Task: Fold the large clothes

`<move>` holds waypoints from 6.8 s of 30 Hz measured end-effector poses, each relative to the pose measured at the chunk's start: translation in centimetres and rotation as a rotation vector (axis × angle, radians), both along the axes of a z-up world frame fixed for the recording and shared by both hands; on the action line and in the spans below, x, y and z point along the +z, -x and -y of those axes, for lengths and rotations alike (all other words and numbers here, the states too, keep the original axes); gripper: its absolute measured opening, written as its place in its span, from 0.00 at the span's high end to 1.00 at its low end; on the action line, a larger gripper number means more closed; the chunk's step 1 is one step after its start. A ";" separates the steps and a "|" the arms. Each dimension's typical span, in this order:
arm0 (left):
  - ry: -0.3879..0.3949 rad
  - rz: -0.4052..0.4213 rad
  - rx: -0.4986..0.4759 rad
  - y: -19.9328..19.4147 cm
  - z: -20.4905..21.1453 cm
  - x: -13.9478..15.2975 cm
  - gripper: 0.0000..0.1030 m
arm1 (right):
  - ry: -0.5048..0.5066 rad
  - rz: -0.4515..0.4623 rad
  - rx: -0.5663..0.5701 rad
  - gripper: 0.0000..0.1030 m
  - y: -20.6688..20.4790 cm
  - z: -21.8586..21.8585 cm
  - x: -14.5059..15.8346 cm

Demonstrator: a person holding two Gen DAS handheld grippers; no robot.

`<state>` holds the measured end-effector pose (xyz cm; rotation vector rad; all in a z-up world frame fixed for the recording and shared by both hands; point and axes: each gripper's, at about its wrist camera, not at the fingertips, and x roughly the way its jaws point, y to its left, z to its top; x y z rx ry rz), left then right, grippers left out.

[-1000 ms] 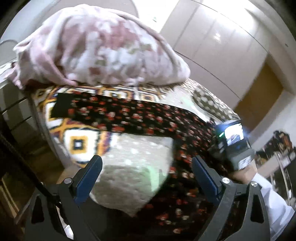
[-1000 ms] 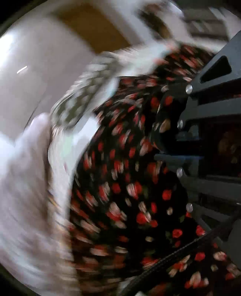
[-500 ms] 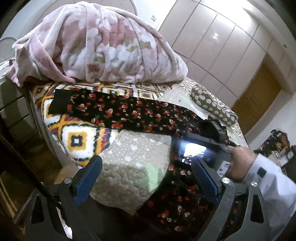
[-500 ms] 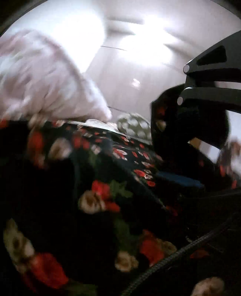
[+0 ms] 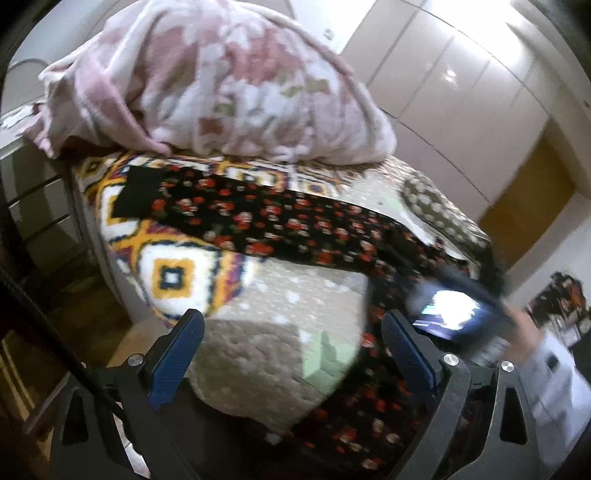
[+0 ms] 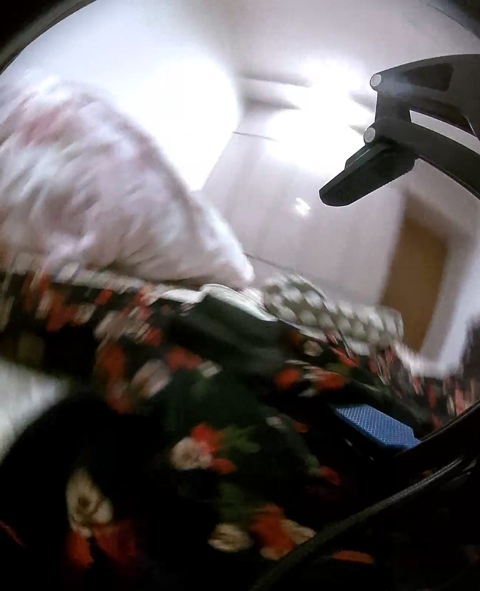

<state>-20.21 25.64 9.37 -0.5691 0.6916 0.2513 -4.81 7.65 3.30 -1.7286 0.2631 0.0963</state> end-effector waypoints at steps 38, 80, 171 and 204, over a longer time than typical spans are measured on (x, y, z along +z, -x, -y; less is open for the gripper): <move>-0.131 -0.150 0.304 -11.5 -14.9 2.5 0.92 | -1.370 -0.281 -0.527 0.01 9.8 21.6 11.8; -0.200 -0.073 -0.623 -20.7 24.5 5.2 0.32 | -1.877 -0.331 -0.694 0.05 7.1 37.9 11.9; 0.187 -0.175 -0.643 -3.7 8.1 -7.4 0.74 | -2.452 -0.935 -0.828 0.28 24.7 46.6 -1.0; 0.321 -0.153 -0.686 -1.4 6.7 -10.0 0.72 | -2.487 -0.977 -0.848 0.28 24.5 46.6 -2.1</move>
